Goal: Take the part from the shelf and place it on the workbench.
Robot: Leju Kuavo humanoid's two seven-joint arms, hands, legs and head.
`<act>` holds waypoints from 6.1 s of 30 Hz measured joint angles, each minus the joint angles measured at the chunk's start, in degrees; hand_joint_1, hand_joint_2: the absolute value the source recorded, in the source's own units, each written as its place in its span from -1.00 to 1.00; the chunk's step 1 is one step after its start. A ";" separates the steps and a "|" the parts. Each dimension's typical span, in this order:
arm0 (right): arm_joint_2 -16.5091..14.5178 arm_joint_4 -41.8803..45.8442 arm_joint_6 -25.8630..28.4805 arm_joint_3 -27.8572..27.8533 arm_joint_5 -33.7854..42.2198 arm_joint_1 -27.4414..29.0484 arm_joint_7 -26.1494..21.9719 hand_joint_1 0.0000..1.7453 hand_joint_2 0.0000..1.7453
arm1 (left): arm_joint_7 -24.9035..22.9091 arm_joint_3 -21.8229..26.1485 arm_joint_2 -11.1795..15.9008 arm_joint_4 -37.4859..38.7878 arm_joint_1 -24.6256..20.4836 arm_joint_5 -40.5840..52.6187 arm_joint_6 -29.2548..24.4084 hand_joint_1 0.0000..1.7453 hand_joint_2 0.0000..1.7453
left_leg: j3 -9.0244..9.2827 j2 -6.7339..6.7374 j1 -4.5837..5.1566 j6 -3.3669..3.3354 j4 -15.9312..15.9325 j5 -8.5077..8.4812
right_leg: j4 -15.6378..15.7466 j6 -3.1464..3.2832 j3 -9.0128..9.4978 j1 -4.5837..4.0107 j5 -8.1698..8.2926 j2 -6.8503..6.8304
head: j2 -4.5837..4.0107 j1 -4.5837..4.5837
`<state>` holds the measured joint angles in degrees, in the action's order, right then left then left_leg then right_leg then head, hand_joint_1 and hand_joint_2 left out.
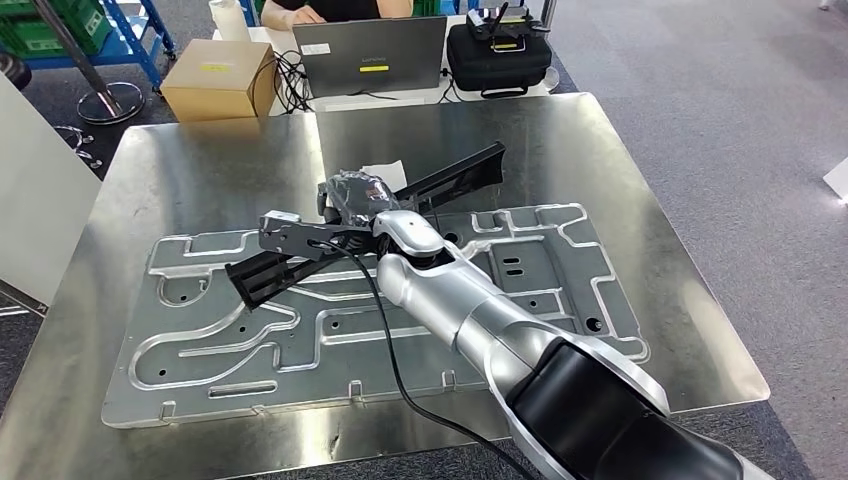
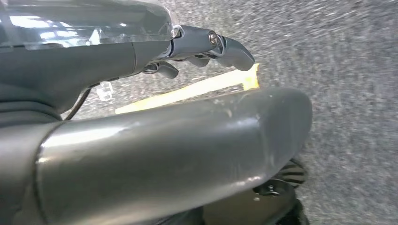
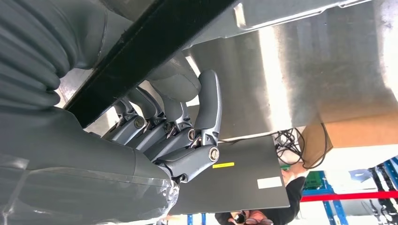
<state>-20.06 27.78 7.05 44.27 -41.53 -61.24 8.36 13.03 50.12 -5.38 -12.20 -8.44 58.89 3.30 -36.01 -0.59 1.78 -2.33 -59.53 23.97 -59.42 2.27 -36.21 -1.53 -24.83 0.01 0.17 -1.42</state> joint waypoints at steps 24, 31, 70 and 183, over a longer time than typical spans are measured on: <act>-0.06 0.39 1.36 7.50 7.60 0.20 -3.85 -1.00 -1.00 | 3.72 -1.68 -0.59 0.00 -1.60 1.06 2.40 -1.00 1.00 | 0.01 0.09 0.00 0.00 0.00 0.00 | 0.00 0.00 -0.01 0.00 0.01 0.04 | 0.01 0.00; 0.32 -1.51 1.84 6.36 5.40 0.08 -4.29 -1.00 -1.00 | 3.28 -1.73 -0.57 0.00 -1.58 0.96 2.21 -1.00 1.00 | 0.03 0.15 0.01 0.00 0.00 0.00 | 0.01 0.00 0.01 0.01 0.01 0.09 | 0.01 0.00; 0.95 10.86 -6.11 -5.78 13.34 -6.48 -6.76 -1.00 -1.00 | 4.81 -2.54 -0.66 0.00 -0.55 -0.04 3.33 -1.00 1.00 | -0.09 0.13 0.05 -0.01 0.00 -0.01 | 0.02 -0.06 -0.10 0.05 0.05 0.10 | 0.00 0.00; 17.87 -12.75 17.50 -34.81 39.95 58.29 -11.08 -1.00 -1.00 | 6.87 -0.97 -7.28 0.42 4.48 4.10 -7.85 -1.00 -1.00 | 9.32 0.42 -2.43 3.57 -1.41 6.29 | 1.01 -1.45 -0.70 1.88 1.85 -1.24 | 0.01 0.65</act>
<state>-2.20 15.03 24.55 9.45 -1.58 -2.94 -2.72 19.90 49.15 -12.66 -11.78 -3.97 63.00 -4.55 -26.69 -0.17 -0.65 1.24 -60.94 30.27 -58.41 0.81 -36.92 0.35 -22.99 -1.22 0.17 -0.77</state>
